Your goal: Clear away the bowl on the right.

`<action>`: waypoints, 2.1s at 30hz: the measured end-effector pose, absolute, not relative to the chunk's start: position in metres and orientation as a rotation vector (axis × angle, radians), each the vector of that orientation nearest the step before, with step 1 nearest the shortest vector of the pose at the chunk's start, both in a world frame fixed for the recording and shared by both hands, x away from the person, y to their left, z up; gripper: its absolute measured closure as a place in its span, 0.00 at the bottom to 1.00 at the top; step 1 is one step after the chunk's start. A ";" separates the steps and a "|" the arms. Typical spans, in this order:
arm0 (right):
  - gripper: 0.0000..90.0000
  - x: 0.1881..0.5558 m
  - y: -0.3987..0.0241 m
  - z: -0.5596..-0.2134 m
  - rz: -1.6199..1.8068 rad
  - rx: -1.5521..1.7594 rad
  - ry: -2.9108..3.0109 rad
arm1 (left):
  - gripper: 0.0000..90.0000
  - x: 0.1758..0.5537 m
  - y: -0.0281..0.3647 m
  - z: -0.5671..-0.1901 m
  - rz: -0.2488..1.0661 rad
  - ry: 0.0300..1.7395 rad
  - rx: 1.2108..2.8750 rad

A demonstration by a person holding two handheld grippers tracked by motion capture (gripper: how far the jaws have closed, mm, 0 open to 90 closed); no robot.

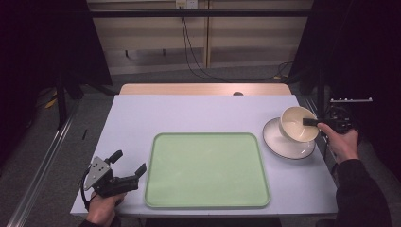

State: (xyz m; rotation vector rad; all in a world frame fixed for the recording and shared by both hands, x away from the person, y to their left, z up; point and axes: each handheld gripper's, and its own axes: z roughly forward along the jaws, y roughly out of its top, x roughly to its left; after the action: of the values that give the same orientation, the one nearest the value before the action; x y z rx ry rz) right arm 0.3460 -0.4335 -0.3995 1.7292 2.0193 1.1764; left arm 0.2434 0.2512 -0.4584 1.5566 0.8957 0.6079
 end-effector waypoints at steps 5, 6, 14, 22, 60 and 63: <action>0.93 0.344 -0.432 -0.394 1.217 1.704 2.013 | 0.01 0.243 0.251 -0.458 0.609 0.895 1.559; 0.93 0.344 -0.432 -0.393 1.215 1.691 2.012 | 0.01 0.243 0.251 -0.458 0.609 0.894 1.558; 0.93 0.342 -0.423 -0.382 1.236 1.619 2.021 | 0.00 0.243 0.251 -0.458 0.609 0.893 1.560; 0.93 0.340 -0.417 -0.374 1.274 1.572 2.018 | 0.01 0.243 0.251 -0.458 0.609 0.893 1.559; 0.93 0.343 -0.373 -0.353 1.386 1.485 2.061 | 0.00 0.242 0.252 -0.458 0.625 0.896 1.569; 0.93 0.344 -0.369 -0.351 1.390 1.473 2.075 | 0.00 0.243 0.253 -0.458 0.615 0.886 1.572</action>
State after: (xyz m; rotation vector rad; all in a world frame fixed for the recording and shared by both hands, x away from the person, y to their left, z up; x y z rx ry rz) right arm 0.3436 -0.3686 -0.3507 1.4731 2.0753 1.3900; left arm 0.2425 0.2526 -0.4582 1.5719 0.8860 0.6152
